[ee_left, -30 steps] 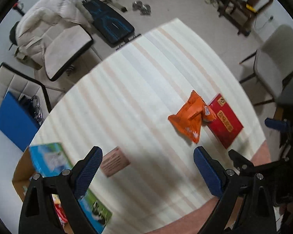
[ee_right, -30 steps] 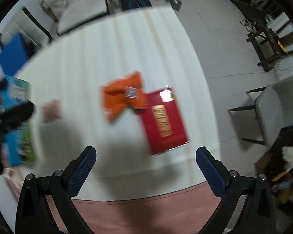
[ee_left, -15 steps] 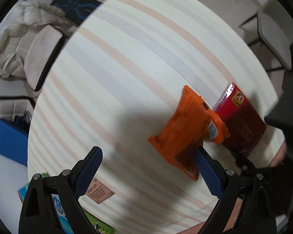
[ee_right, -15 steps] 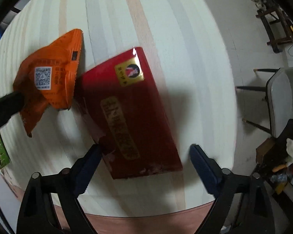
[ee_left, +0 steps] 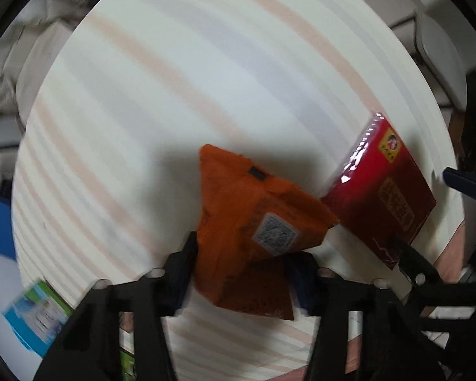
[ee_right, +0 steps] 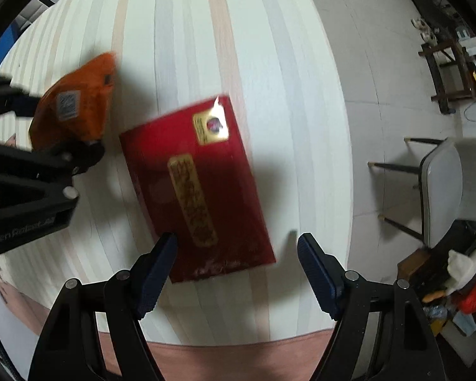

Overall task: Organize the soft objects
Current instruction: 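Grasp the orange snack bag with the left tool while the right tool grasps the red packet, then lower the orange bag and red packet into the box and release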

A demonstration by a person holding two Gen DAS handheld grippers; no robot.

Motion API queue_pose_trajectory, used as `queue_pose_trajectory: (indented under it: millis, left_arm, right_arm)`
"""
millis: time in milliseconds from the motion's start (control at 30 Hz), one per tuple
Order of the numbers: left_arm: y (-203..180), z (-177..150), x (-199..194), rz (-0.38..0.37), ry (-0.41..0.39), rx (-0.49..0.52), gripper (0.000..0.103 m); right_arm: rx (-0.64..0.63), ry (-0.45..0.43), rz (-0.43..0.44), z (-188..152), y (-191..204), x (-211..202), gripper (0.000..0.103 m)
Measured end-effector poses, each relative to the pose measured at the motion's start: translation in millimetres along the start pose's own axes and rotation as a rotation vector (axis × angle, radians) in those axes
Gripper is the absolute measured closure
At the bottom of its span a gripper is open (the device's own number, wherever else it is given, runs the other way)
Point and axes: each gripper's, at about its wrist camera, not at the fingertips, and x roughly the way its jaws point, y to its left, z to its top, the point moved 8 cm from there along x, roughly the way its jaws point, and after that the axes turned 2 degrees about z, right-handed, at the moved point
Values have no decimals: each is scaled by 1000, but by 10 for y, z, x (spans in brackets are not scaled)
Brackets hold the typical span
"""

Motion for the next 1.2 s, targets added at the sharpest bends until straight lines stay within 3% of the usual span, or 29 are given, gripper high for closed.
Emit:
queue_pose_trajectory:
  millis: [167, 233, 367, 533, 867, 1067, 1200]
  left_arm:
    - [174, -290, 60, -58, -4, -149, 57]
    - [189, -381, 79, -60, -18, -171, 57]
    - [172, -479, 85, -50, -39, -198, 57]
    - [236, -580, 63, -67, -59, -247, 57]
    - [491, -958, -52, -118, -93, -328, 57]
    - [547, -1326, -214, -145, -142, -356, 57]
    - [612, -1438, -435, -148, -197, -385, 57]
  right_arm:
    - [-17, 19, 33, 155, 80, 76, 21]
    - [-6, 34, 51, 176, 153, 140, 20]
    - [-22, 47, 7, 190, 233, 213, 21]
    - [-13, 38, 6, 187, 415, 136, 44]
    - [62, 1, 39, 100, 399, -51, 72]
    - [97, -50, 78, 22, 385, -222, 80]
    - [102, -83, 154, -69, 502, -448, 81]
